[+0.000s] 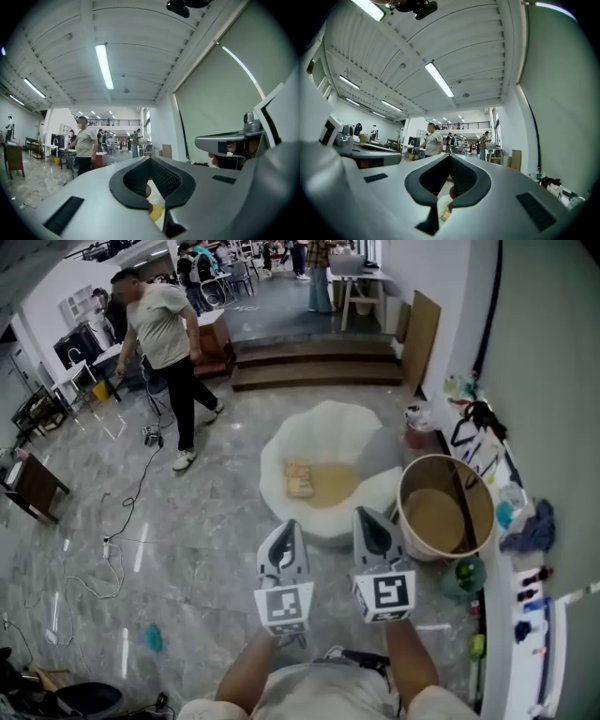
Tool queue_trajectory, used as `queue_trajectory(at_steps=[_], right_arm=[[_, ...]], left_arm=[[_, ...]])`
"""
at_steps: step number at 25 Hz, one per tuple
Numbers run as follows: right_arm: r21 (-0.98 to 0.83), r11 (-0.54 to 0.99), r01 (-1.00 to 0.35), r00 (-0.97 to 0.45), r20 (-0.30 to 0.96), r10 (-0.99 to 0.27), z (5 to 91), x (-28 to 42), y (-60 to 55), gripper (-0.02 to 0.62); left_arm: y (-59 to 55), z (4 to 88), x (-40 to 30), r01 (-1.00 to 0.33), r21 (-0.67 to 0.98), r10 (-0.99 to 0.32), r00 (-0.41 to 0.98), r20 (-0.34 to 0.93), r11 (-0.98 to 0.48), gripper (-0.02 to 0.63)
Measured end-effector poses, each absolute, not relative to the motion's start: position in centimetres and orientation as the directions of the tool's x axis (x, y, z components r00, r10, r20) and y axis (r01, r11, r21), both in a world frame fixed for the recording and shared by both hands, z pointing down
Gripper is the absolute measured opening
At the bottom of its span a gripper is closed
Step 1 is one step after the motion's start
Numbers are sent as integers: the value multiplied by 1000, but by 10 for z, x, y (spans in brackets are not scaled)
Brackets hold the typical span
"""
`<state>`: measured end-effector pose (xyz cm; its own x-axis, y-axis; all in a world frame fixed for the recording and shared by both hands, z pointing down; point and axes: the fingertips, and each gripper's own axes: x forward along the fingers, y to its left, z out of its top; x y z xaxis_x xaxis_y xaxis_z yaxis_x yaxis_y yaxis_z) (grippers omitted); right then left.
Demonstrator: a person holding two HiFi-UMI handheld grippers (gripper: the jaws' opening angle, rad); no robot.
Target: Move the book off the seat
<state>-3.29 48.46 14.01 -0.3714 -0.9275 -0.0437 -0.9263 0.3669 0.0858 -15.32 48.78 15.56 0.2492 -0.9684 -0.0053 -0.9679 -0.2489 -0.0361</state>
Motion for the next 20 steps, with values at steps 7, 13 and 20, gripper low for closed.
queue_trajectory(at_steps=[7, 13, 20], right_arm=[[43, 384, -922, -386, -65, -920, 143, -25, 459, 2], [63, 384, -921, -387, -48, -921, 150, -36, 423, 2], [84, 370, -925, -374, -37, -927, 148, -71, 360, 2]], left_arm=[[470, 168, -156, -978, -40, -979, 202, 33, -203, 2], [434, 172, -168, -979, -13, -978, 205, 27, -206, 2], [365, 171, -206, -979, -13, -978, 205, 27, -205, 2]])
